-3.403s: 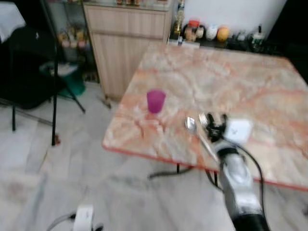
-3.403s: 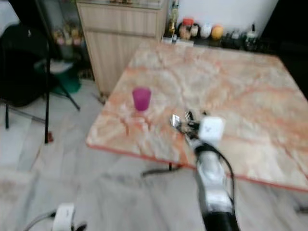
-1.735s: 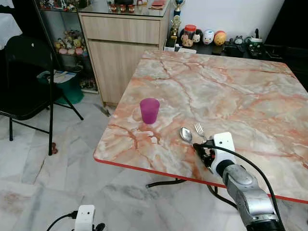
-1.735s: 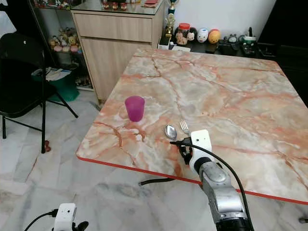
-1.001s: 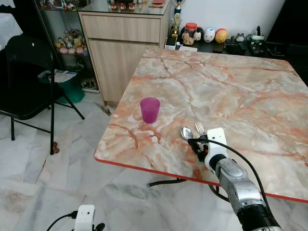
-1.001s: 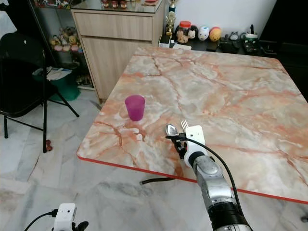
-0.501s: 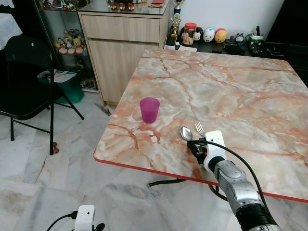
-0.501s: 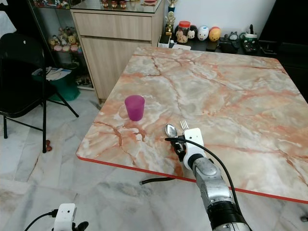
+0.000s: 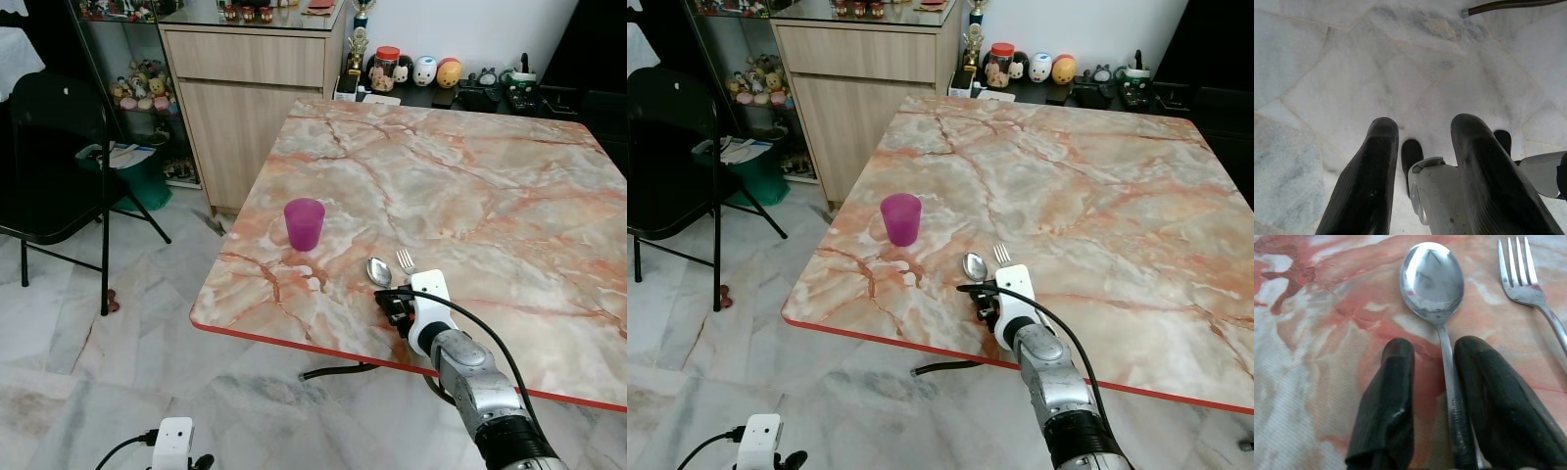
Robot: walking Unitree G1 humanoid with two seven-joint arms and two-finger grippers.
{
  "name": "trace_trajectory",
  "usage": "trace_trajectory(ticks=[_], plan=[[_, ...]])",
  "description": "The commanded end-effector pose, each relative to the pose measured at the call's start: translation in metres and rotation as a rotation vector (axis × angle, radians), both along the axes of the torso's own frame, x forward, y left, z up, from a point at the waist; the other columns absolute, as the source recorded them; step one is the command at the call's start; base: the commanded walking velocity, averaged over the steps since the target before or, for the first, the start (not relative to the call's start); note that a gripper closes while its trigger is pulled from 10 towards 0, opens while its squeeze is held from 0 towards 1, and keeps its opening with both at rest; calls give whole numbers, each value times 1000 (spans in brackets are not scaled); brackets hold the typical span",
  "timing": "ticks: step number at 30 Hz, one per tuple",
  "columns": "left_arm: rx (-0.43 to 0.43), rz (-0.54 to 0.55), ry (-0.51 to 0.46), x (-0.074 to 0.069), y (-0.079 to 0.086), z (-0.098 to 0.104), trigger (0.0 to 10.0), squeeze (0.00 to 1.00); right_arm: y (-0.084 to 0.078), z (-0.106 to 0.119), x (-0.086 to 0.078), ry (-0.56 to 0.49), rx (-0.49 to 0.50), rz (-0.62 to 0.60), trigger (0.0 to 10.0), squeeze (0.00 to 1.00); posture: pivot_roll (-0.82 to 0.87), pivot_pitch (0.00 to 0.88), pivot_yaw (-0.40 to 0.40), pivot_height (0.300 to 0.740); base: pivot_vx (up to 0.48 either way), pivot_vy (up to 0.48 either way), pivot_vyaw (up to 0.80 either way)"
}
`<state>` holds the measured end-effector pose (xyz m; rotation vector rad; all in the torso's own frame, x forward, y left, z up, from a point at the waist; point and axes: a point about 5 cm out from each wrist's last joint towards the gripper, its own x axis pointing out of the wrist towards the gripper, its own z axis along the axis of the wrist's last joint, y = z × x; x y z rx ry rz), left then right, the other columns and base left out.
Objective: Setting the table
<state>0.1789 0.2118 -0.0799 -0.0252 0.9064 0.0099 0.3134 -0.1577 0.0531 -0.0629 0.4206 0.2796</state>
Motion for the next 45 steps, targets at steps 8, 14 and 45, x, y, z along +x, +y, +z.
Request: trace_trajectory(ticks=[8,14,45], plan=[[-22,6,23,-5,-3,-3,10000,0,0,-6,-3,36,-21,7,0,0,9,0,-14,736,0,0,0],[-26,10,26,-6,-2,-3,10000,0,-1,-7,-2,36,-24,6,0,0,11,0,-14,736,0,0,0],[-11,-7,21,-5,-5,-3,10000,0,-23,79,-13,-631,5,-270,10000,0,3,0,-17,736,0,0,0]])
